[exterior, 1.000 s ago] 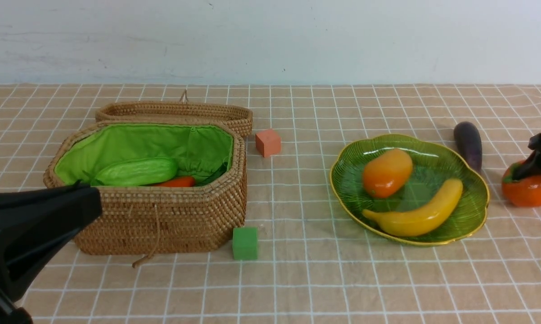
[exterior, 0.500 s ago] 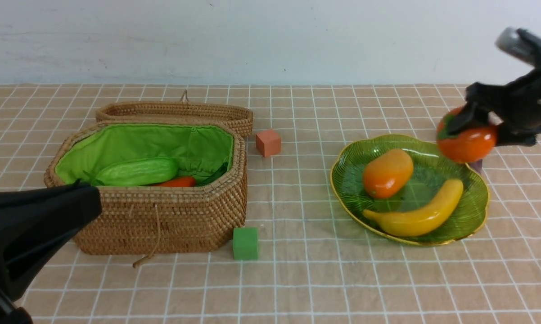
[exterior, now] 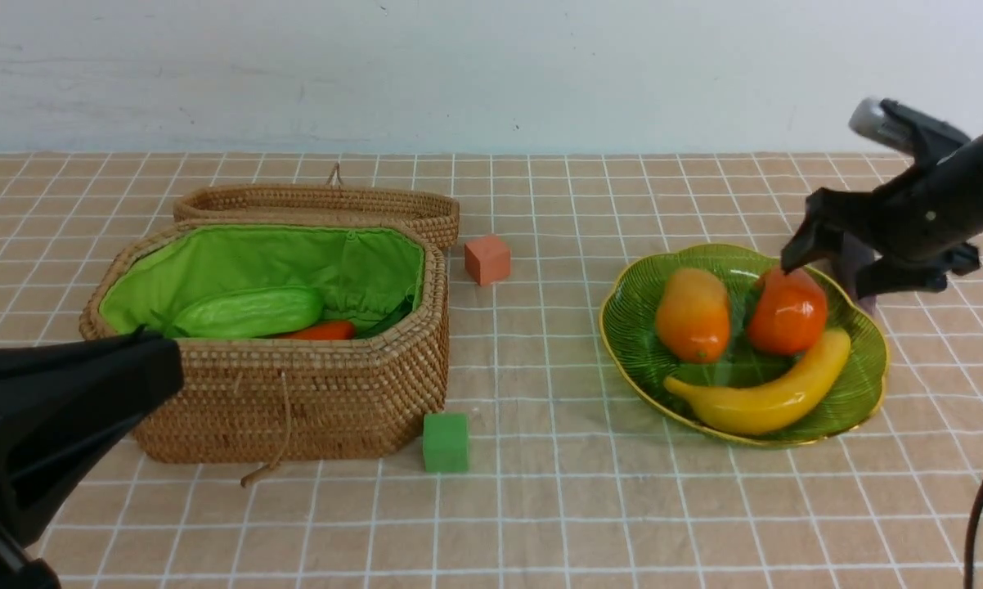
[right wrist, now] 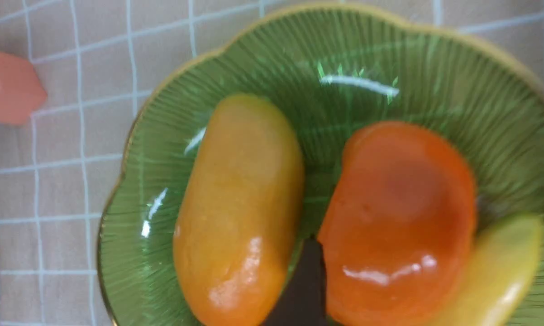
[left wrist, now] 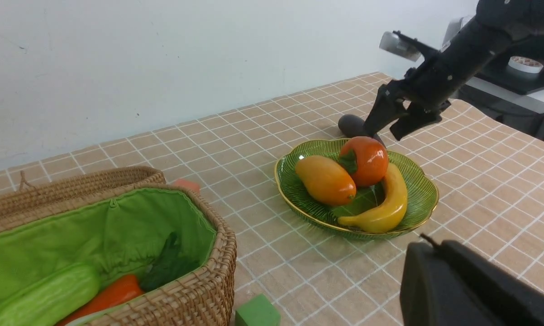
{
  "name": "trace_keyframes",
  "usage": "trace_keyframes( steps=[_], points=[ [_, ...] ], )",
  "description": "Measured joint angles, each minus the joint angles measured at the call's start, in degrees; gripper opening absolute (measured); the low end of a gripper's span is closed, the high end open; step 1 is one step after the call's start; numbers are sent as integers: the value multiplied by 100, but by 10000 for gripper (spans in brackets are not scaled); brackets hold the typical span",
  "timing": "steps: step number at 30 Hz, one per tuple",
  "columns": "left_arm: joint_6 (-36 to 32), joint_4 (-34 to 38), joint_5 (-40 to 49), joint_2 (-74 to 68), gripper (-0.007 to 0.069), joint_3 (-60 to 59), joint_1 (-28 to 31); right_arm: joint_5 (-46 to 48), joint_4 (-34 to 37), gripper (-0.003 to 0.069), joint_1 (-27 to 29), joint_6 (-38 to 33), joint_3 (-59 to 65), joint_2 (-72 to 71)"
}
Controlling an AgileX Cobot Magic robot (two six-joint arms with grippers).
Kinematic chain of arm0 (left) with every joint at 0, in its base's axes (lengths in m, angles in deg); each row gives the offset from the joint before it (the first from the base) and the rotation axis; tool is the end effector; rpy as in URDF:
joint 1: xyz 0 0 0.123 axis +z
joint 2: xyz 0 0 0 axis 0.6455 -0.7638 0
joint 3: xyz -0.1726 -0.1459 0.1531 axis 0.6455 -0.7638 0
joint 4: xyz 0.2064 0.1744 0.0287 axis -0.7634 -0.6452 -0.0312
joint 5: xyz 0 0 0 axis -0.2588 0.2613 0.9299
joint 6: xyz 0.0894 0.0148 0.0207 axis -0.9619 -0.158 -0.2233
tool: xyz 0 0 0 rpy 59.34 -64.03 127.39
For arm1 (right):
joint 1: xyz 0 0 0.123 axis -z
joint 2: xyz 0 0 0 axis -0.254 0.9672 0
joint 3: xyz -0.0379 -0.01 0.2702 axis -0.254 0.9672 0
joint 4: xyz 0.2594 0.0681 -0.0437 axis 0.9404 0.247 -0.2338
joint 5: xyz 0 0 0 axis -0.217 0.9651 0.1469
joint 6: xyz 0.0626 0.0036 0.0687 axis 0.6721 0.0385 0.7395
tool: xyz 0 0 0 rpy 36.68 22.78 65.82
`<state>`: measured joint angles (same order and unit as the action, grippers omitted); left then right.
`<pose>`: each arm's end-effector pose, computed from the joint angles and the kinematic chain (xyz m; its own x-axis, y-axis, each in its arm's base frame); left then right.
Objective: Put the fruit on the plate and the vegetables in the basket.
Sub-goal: Grab a tomato with your right arm and place it on the plate on the right, then grab an eggplant with your right arm and place it in the basket on the left.
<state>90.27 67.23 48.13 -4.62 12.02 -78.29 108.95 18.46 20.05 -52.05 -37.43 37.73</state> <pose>0.1134 -0.0883 0.3466 -0.1341 0.0089 -0.9909 0.6039 0.7936 -0.0746 0.4504 -0.0110 0.2417 -0.8421 0.2357 -0.4850 0.0492 0.9293 0.3661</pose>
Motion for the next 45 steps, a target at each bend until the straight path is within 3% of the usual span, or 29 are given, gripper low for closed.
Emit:
trace_keyframes(
  steps=[6,10,17,24,26,29,36,41,42,44,45],
  points=[
    [0,-11,-248,0,0,0,0,-219,-1526,559,32,787,-812,36],
    [0,-11,-513,0,0,0,0,-487,-2015,547,58,1240,-1249,610],
    [0,-15,-724,0,4,0,0,-576,-2176,545,92,1599,-2300,2200],
    [0,-15,-701,0,4,0,0,-578,-2192,523,92,1604,-2663,2754],
    [0,-15,-700,0,4,0,0,-578,-2208,489,92,1612,-2692,2781],
    [0,-15,-644,0,4,0,0,-578,-2297,374,98,1579,-2720,2803],
    [75,-15,-127,0,4,0,0,14,-2817,377,170,1288,-2891,2493],
    [346,-15,324,-5,4,84,0,750,-2307,377,119,714,-3046,1520],
    [483,-91,593,-19,4,208,0,1030,-1421,377,-166,-80,-3077,1084],
    [702,-310,947,-19,4,363,0,1242,-534,377,-574,-1083,-3110,742],
    [729,-372,1016,-19,4,400,0,1262,-315,377,-697,-1199,-3110,712]
  ],
)
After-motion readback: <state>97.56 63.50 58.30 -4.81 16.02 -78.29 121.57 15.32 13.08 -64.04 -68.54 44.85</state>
